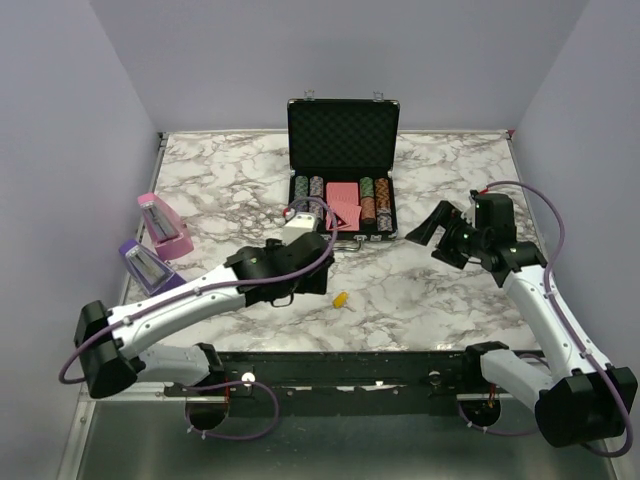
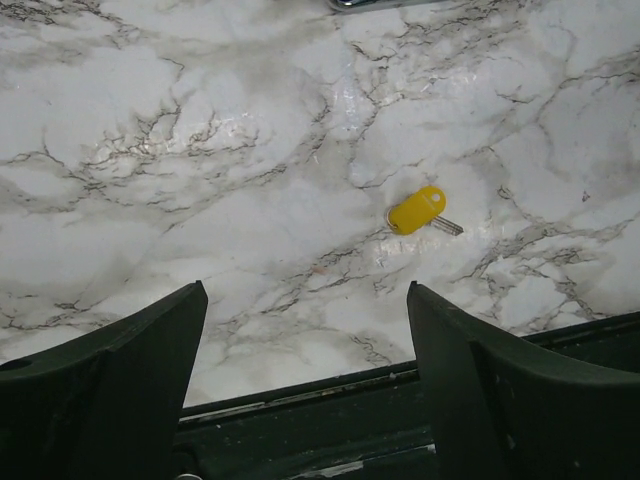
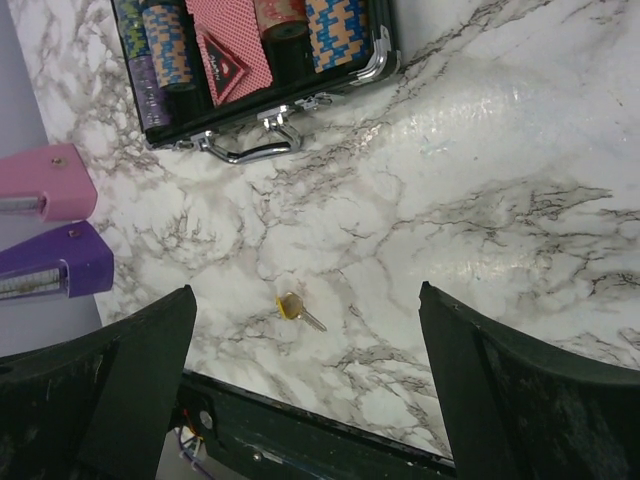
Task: Remove the keys from the keyring
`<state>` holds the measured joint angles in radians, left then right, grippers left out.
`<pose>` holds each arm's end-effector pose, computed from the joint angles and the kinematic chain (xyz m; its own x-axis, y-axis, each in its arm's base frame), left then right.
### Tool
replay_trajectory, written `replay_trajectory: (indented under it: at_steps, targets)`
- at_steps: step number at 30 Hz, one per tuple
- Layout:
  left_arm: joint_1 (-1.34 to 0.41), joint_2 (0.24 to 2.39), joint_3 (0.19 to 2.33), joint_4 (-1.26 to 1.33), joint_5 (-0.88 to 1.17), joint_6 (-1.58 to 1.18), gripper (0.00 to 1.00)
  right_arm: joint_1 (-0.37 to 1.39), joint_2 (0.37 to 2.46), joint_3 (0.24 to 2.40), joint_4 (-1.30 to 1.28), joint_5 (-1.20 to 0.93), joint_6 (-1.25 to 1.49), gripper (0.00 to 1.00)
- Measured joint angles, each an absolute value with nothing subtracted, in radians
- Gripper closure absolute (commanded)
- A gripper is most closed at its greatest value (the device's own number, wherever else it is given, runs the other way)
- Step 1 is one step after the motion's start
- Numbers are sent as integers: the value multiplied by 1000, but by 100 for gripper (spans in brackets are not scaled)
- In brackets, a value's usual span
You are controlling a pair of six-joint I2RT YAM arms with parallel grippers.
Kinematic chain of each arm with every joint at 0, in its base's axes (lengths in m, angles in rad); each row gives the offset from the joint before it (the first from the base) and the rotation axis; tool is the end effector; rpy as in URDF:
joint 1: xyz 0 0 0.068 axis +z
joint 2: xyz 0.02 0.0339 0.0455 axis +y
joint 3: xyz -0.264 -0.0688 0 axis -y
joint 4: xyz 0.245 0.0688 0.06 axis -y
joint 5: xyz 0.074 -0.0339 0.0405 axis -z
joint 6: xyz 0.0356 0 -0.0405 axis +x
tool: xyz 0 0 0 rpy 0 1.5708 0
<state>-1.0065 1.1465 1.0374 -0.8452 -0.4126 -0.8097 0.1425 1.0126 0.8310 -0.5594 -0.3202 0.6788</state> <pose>0.1313 -0.1808 0.3001 -0.7717 -0.0211 -0.6357 0.1324 0.9722 -0.1930 0.2078 0.0411 0.2794 -0.7490 0.4946 -0.4408 0.1357 0.7658 0.6286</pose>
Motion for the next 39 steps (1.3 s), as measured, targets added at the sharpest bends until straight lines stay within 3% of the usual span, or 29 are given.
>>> replay_trajectory:
  at_steps: [9, 18, 39]
  targets:
    - [-1150, 1474, 1243, -889, -525, -887, 17, 149, 1028, 831, -571, -297, 678, 0]
    - [-1188, 1679, 1346, -884, -530, -888, 28, 150, 1045, 807, -570, -286, 665, 0]
    - [-1200, 1915, 1380, -843, -530, -880, 43, 150, 1103, 763, -519, -287, 653, 0]
